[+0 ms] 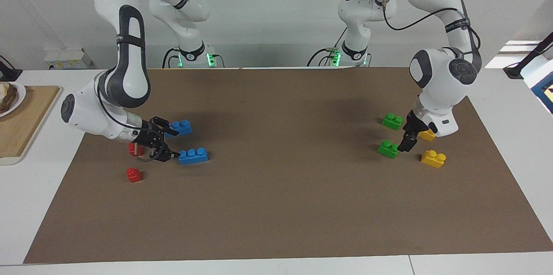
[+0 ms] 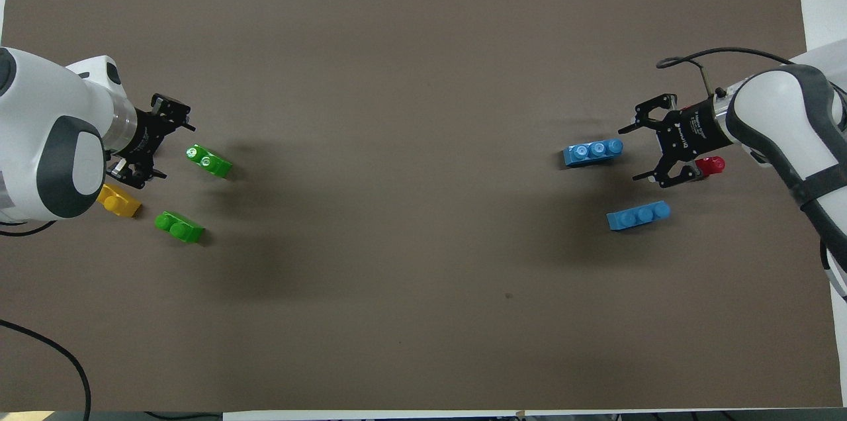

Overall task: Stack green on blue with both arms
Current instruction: 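Move the left gripper over the green brick while the right gripper reaches the blue brick, then close the left gripper on the green brick while the right gripper grasps the blue brick, then lift the green brick with the left gripper while the right gripper carries the blue brick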

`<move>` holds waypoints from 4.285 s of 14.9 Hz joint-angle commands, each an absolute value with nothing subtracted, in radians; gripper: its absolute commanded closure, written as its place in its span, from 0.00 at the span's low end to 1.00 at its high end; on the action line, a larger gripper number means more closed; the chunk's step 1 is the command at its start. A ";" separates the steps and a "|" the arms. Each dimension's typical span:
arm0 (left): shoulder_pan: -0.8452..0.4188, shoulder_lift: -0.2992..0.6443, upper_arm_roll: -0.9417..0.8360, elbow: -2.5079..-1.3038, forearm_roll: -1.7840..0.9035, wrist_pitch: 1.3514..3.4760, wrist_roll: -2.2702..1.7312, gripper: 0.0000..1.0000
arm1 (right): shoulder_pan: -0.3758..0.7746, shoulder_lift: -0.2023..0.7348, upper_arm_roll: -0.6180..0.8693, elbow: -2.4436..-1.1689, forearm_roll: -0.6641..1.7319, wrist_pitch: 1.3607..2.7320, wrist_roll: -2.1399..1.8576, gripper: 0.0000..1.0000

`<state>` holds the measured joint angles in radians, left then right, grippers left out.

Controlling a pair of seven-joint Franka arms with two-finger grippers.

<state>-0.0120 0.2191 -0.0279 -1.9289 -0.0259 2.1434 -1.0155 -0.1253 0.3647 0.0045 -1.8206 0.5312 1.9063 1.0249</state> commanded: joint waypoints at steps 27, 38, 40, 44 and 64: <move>-0.014 0.318 -0.029 -2.008 -0.094 2.322 -1.032 0.26 | -0.095 0.408 0.020 -1.901 0.595 2.108 0.940 0.17; -0.032 0.310 -0.028 -1.980 -0.084 2.287 -0.994 1.00 | -0.107 0.408 0.020 -1.904 0.609 2.115 0.940 0.22; -0.032 0.292 -0.026 -1.941 -0.084 2.229 -0.999 1.00 | -0.107 0.408 0.018 -1.905 0.609 2.115 0.940 0.23; -0.025 0.197 -0.026 -1.890 -0.087 2.099 -1.029 1.00 | -0.112 0.407 0.020 -1.913 0.611 2.111 0.931 0.83; -0.095 0.101 -0.086 -1.775 -0.091 1.875 -1.623 1.00 | 0.405 0.307 0.026 -1.853 0.753 2.339 1.516 1.00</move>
